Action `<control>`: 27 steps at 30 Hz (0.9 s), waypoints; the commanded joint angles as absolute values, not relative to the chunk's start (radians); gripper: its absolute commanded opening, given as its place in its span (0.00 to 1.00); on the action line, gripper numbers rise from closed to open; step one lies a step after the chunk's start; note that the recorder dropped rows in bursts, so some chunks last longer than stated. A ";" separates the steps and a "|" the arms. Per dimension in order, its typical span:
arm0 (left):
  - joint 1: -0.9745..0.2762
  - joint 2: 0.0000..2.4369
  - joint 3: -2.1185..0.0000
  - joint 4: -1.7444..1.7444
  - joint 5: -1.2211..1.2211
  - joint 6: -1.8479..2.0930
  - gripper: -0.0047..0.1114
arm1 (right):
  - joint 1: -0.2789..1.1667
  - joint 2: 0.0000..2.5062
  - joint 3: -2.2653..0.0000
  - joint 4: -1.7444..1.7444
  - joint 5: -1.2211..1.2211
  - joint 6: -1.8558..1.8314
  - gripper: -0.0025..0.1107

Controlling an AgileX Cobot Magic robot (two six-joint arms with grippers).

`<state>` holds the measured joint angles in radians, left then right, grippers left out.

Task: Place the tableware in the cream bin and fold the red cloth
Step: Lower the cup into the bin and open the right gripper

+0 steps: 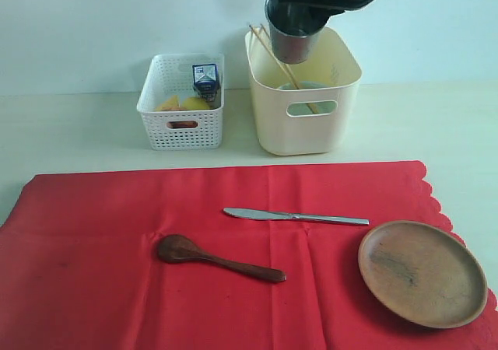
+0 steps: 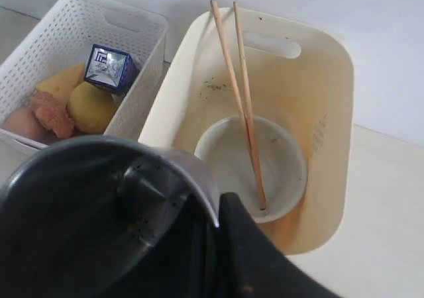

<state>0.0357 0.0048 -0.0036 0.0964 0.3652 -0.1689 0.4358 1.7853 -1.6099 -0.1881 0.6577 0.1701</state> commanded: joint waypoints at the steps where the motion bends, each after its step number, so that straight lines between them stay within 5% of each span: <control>1: 0.034 0.000 0.000 0.095 0.355 -0.169 0.05 | 0.393 1.838 -1.613 -0.117 0.584 0.089 0.02; 27: 0.034 0.000 0.000 0.095 0.355 -0.169 0.05 | 0.299 2.158 -1.742 -0.024 0.525 0.000 0.06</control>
<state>0.0357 0.0048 -0.0036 0.0964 0.3652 -0.1689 0.3029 2.1304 -1.7051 -0.0212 0.4920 0.0113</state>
